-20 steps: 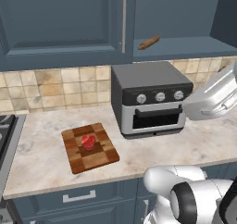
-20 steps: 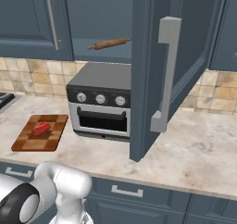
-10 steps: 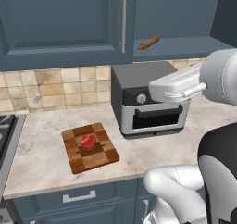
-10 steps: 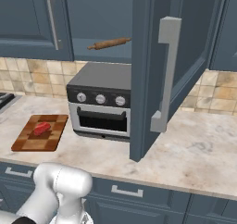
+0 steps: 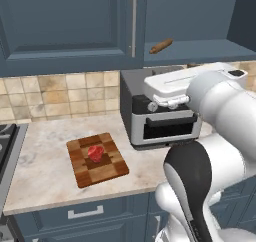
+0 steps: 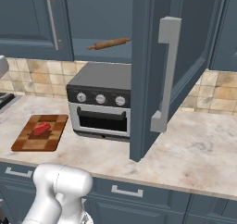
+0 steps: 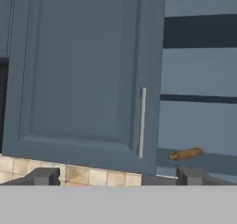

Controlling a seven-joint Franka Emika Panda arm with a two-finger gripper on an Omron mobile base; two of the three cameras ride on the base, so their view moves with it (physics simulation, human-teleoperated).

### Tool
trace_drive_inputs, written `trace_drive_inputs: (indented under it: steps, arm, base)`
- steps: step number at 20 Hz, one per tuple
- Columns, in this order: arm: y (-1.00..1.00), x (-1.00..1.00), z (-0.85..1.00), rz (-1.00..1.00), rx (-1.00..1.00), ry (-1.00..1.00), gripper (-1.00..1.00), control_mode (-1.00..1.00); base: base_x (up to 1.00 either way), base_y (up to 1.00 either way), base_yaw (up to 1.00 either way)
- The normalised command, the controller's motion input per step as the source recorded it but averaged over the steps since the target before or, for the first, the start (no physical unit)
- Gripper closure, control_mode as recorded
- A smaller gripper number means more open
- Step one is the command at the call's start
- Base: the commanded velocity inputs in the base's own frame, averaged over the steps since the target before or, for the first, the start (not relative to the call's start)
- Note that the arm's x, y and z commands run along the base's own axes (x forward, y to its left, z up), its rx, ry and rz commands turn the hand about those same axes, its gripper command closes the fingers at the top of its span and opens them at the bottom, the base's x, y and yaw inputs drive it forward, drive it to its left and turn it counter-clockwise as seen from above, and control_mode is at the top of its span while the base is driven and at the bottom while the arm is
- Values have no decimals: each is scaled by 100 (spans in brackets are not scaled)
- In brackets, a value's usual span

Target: Open the cabinet, retrieve the rolling pin, and place it next to the meat on the cutting board to prepare for tenderizing.

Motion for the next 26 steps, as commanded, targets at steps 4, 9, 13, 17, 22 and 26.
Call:
trace_drive_inputs:
  steps: [4,9,13,17,22,26]
  arm:
    - [0,51,22,-2,12,-15,-100,-100]
    - [4,47,33,-8,10,-9,-100,-100]
    - [5,63,18,-18,7,0,-100,-100]
    - [1,65,3,-17,3,5,-100,-100]
    - [0,60,0,-7,1,3,-100,-100]
    - [0,61,0,0,1,0,-100,-100]
  base:
    - [0,0,0]
    - [0,0,0]
    - [0,0,0]
    - [0,0,0]
    - [0,0,0]
    - [0,0,0]
